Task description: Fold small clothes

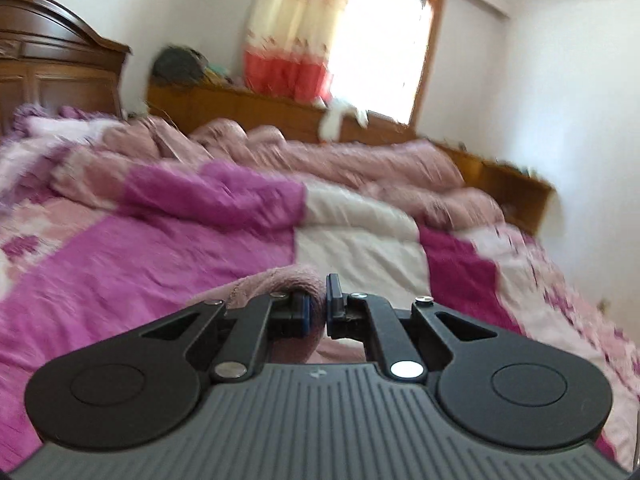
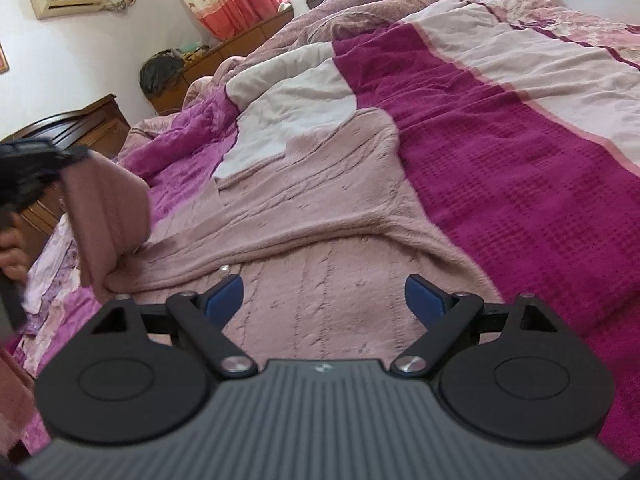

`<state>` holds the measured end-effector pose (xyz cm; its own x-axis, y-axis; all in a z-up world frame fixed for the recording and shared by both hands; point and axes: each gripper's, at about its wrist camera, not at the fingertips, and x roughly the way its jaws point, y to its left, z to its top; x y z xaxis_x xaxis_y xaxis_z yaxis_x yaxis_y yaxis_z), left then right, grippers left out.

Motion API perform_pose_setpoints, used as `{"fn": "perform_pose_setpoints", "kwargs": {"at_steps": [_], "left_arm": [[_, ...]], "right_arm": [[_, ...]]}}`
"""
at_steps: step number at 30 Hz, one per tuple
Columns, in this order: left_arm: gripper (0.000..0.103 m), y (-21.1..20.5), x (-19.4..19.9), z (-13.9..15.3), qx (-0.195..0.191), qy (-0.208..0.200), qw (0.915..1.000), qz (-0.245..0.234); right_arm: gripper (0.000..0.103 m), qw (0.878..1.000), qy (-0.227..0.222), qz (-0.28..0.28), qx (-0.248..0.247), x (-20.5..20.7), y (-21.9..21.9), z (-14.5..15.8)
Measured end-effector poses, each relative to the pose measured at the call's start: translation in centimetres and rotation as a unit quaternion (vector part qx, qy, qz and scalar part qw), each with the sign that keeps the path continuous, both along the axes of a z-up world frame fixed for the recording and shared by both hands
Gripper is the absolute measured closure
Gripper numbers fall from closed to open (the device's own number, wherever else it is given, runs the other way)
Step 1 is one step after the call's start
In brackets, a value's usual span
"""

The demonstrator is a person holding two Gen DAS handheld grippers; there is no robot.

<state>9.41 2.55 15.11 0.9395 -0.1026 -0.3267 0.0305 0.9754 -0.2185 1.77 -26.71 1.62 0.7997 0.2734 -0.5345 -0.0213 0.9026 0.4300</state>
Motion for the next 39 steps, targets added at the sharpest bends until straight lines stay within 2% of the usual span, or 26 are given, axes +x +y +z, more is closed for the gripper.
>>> {"fn": "perform_pose_setpoints", "kwargs": {"at_steps": [3,6,12,13,14,15,16,17,18,19,24,27,30,33,34,36,39], "left_arm": [[0.096,-3.8,1.7,-3.0,0.013,0.040,0.9989,-0.022],[0.096,-5.2,3.2,-6.4,0.024,0.081,0.9958,-0.037],[0.094,-6.9,4.7,-12.0,0.042,0.170,0.9822,-0.069],[0.092,-6.8,5.1,-12.7,0.045,0.182,0.9794,-0.075],[0.085,-6.9,5.0,-13.2,0.049,0.191,0.9771,-0.080],[0.074,-7.0,4.5,-13.2,0.052,0.195,0.9758,-0.084],[0.068,-7.0,4.3,-13.2,0.054,0.197,0.9749,-0.089],[0.055,-7.0,3.9,-13.0,0.054,0.198,0.9740,-0.097],[0.047,-6.9,3.5,-12.8,0.054,0.198,0.9731,-0.104],[0.045,-6.9,3.0,-12.5,0.056,0.199,0.9722,-0.110],[0.044,-6.5,0.0,-10.2,0.075,0.197,0.9673,-0.142],[0.044,-5.3,-1.5,-8.9,0.079,0.189,0.9697,-0.133],[0.044,-3.4,-1.8,-8.2,0.067,0.183,0.9754,-0.102],[0.044,-1.1,-1.4,-7.9,0.065,0.178,0.9799,-0.063],[0.044,-0.5,-1.1,-8.0,0.067,0.180,0.9799,-0.052],[0.044,0.9,-0.7,-8.4,0.073,0.187,0.9793,-0.025],[0.044,2.6,-0.4,-9.0,0.072,0.193,0.9785,0.007]], "right_arm": [[0.014,1.000,0.004,-0.009,0.004,0.0,-0.9,-0.3],[0.014,1.000,0.008,-0.017,0.007,0.0,-1.7,-0.6],[0.014,1.000,0.011,-0.021,0.008,0.6,-2.6,-0.7],[0.014,1.000,0.010,-0.019,0.007,0.9,-2.7,-0.5],[0.014,1.000,0.008,-0.016,0.006,1.1,-2.8,-0.3],[0.014,1.000,0.004,-0.011,0.001,1.6,-2.9,0.1],[0.014,1.000,-0.001,-0.007,-0.004,2.2,-3.1,0.5],[0.014,1.000,-0.006,-0.003,-0.007,3.0,-3.2,1.0],[0.014,1.000,-0.012,0.000,-0.008,3.8,-3.6,1.4],[0.014,1.000,-0.017,0.003,-0.008,4.7,-3.9,1.8],[0.014,0.999,-0.030,0.001,-0.016,11.2,-6.1,3.2],[0.014,1.000,-0.006,0.001,0.008,16.3,-7.7,2.9],[0.014,0.999,0.024,-0.003,0.048,20.0,-8.7,1.6],[0.014,0.990,0.068,-0.007,0.126,23.1,-9.7,-0.5],[0.021,0.986,0.080,-0.008,0.143,23.8,-9.8,-1.2],[0.024,0.982,0.100,0.006,0.158,24.9,-9.4,-2.3],[0.026,0.984,0.098,0.029,0.143,25.8,-8.2,-2.7]]}}
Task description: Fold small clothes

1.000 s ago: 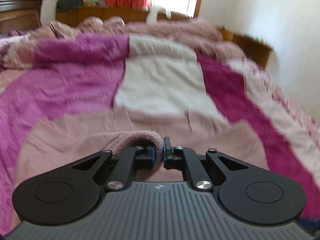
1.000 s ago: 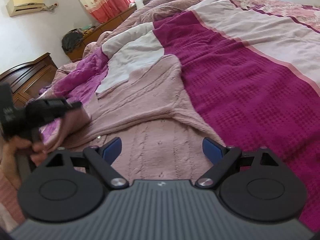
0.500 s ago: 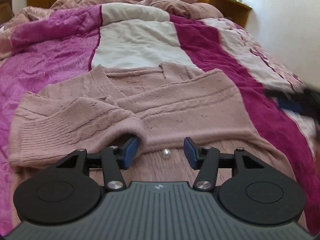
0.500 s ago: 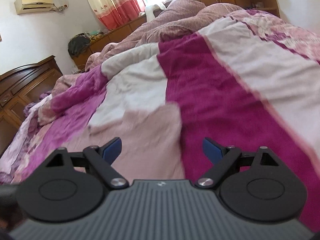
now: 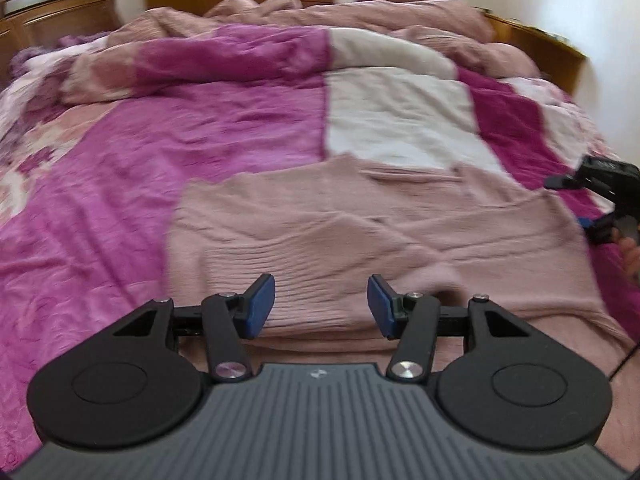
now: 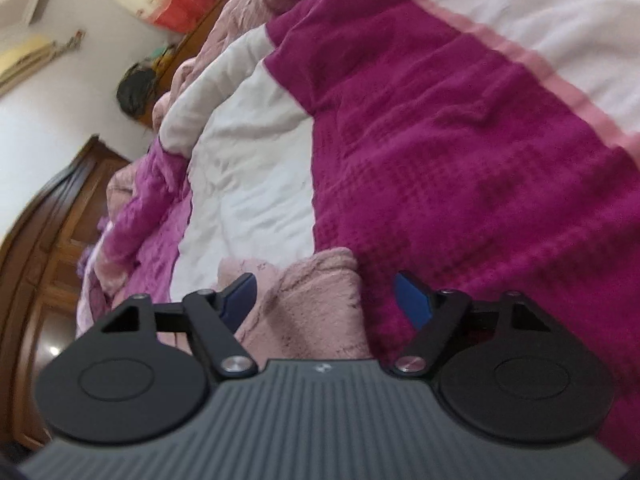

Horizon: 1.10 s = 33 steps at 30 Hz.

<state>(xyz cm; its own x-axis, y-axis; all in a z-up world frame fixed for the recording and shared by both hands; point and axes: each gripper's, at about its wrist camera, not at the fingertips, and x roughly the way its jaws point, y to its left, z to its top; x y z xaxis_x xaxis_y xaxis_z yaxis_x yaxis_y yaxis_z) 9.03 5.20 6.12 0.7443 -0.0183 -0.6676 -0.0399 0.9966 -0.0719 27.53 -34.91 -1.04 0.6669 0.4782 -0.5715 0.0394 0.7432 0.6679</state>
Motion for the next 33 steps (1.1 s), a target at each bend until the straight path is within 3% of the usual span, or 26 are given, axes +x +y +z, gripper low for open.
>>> {"fn": "perform_pose_setpoints", "kwargs": {"at_steps": [3,5,7,9,12,14,17,22,26,29,33], "left_arm": [[0.044,1.3,0.4,-0.8,0.005,0.006,0.9997,0.024],[0.044,2.1,0.8,-1.4,-0.005,0.014,0.9993,0.034],[0.044,2.6,1.2,-2.0,-0.018,0.022,0.9987,0.041],[0.044,2.6,1.3,-2.3,-0.015,0.022,0.9988,0.042],[0.044,2.0,1.4,-2.6,0.002,0.019,0.9993,0.034],[0.044,1.8,1.4,-2.6,0.009,0.018,0.9993,0.032],[0.044,1.6,1.5,-2.5,0.008,0.016,0.9993,0.033],[0.044,2.0,0.7,-1.6,0.002,0.011,0.9994,0.033],[0.044,2.8,-0.4,-0.4,0.001,0.003,0.9992,0.040],[0.044,3.5,-1.3,0.3,-0.003,-0.002,0.9990,0.046],[0.044,4.5,-2.3,0.7,0.008,0.006,0.9985,0.054]], "right_arm": [[0.039,1.000,-0.010,0.016,0.002,0.7,0.9,0.4],[0.069,0.999,-0.015,0.035,-0.006,1.0,1.6,0.8],[0.082,0.997,-0.043,0.048,-0.030,0.5,2.6,1.7],[0.084,0.992,-0.096,0.055,-0.062,-0.7,3.3,2.9],[0.085,0.972,-0.170,0.057,-0.151,-2.4,4.6,4.2],[0.085,0.965,-0.165,0.048,-0.199,-2.0,5.0,3.8],[0.084,0.950,-0.124,0.050,-0.282,-0.7,6.0,1.7],[0.078,0.952,-0.101,0.031,-0.286,0.0,6.4,0.4],[0.047,0.948,-0.101,0.009,-0.301,-1.4,6.8,2.0],[0.046,0.936,-0.143,-0.001,-0.321,-4.5,7.4,4.1],[0.046,0.930,-0.168,0.033,-0.326,-7.8,8.9,6.4]]}}
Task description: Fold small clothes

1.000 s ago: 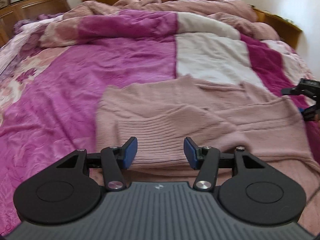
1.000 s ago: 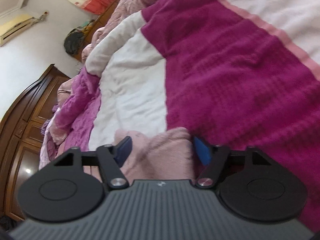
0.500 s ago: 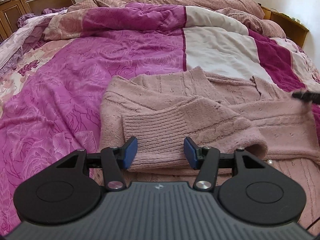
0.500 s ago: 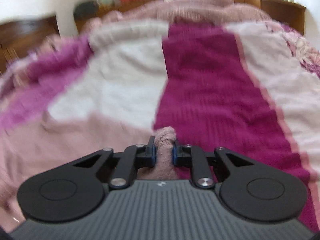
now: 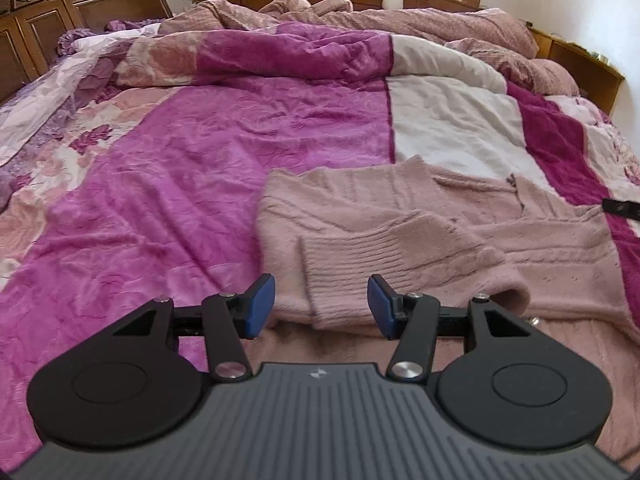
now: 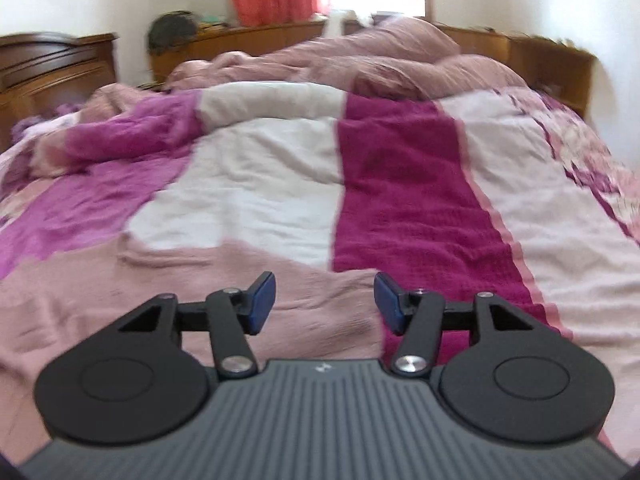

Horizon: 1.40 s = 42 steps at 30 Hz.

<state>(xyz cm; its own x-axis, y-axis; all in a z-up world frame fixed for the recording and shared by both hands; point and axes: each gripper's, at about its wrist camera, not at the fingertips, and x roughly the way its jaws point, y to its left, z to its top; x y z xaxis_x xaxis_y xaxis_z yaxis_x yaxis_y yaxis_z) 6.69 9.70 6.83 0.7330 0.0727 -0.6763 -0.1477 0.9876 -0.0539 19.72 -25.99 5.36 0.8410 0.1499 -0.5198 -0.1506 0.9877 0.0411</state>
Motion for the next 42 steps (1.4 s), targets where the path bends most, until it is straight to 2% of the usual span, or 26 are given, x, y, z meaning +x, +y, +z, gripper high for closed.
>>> {"fn": "perform_pose_setpoints", "kwargs": {"at_steps": [5,9,13,19,24,28,31,33,34,36,38,42], "left_arm": [[0.044,1.3,-1.6,-0.1,0.018,0.020,0.9994,0.023],[0.044,2.9,-2.9,-0.5,0.016,0.034,0.9982,0.047],[0.044,4.5,-4.2,-0.9,0.007,0.041,0.9969,0.067],[0.044,6.1,-5.6,-1.7,0.013,0.050,0.9948,0.087],[0.044,7.2,-6.2,-2.3,-0.005,0.051,0.9937,0.100],[0.044,7.5,-6.5,-2.6,-0.010,0.050,0.9936,0.101],[0.044,7.8,-6.7,-2.7,-0.014,0.048,0.9938,0.100],[0.044,8.0,-6.8,-2.8,-0.017,0.046,0.9937,0.101],[0.044,8.0,-6.9,-2.8,-0.018,0.045,0.9936,0.102],[0.044,8.1,-6.9,-2.8,-0.019,0.045,0.9933,0.105],[0.044,8.0,-6.8,-2.8,-0.021,0.045,0.9930,0.107],[0.044,7.5,-6.8,-2.5,-0.020,0.041,0.9940,0.100]], "right_arm": [[0.046,0.996,-0.016,0.088,-0.006,-3.2,4.6,2.2],[0.046,0.988,0.000,0.151,0.044,-4.7,9.0,2.4],[0.046,0.978,0.025,0.192,0.079,-5.7,13.6,1.7],[0.046,0.967,0.060,0.229,0.090,-7.4,20.1,0.4],[0.046,0.962,0.094,0.241,0.084,-6.6,24.2,-0.9],[0.046,0.950,0.165,0.227,0.137,-4.9,25.5,-3.3],[0.047,0.948,0.177,0.208,0.162,-4.7,25.3,-4.5],[0.056,0.951,0.172,0.207,0.155,-5.0,25.2,-4.6],[0.067,0.954,0.168,0.206,0.140,-5.1,25.3,-4.6],[0.072,0.956,0.165,0.211,0.121,-5.2,25.3,-4.6],[0.092,0.959,0.165,0.205,0.109,-5.2,25.2,-4.5],[0.095,0.957,0.168,0.205,0.121,-4.6,24.4,-3.7]]}}
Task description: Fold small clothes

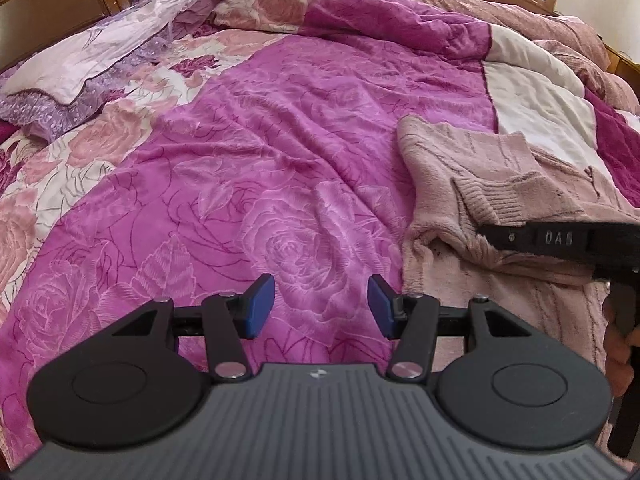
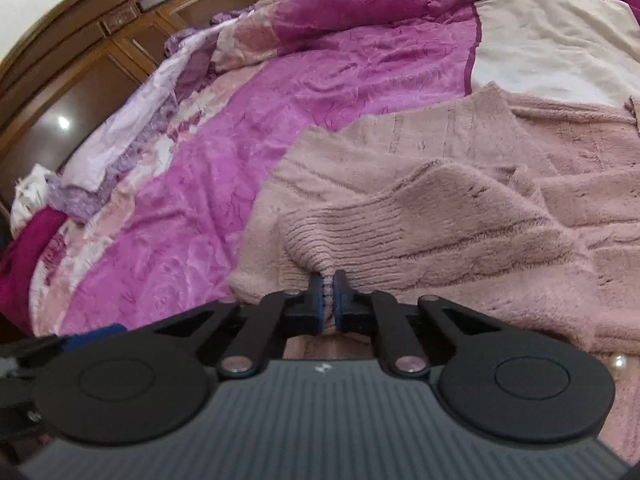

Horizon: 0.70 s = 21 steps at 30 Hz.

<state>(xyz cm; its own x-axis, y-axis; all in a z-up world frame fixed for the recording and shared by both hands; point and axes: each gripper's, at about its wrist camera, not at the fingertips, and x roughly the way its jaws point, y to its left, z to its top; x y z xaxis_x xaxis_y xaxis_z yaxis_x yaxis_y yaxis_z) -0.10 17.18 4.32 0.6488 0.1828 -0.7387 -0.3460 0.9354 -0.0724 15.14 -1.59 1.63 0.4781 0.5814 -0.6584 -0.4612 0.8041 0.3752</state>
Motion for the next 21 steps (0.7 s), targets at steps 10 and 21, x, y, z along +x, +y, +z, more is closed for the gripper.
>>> {"fn": "perform_pose_setpoints", "kwargs": {"at_steps": [10,21], "left_arm": [[0.044,-2.5,1.9,2.2,0.019,-0.027,0.9987,-0.039],[0.044,-5.6,6.1,3.2,0.034,-0.044,0.9949,-0.084]], "right_arm": [[0.095,0.993,-0.071,-0.061,0.072,1.3,-9.1,7.6],[0.095,0.973,-0.088,-0.196,0.081,1.0,-23.6,7.7]]}}
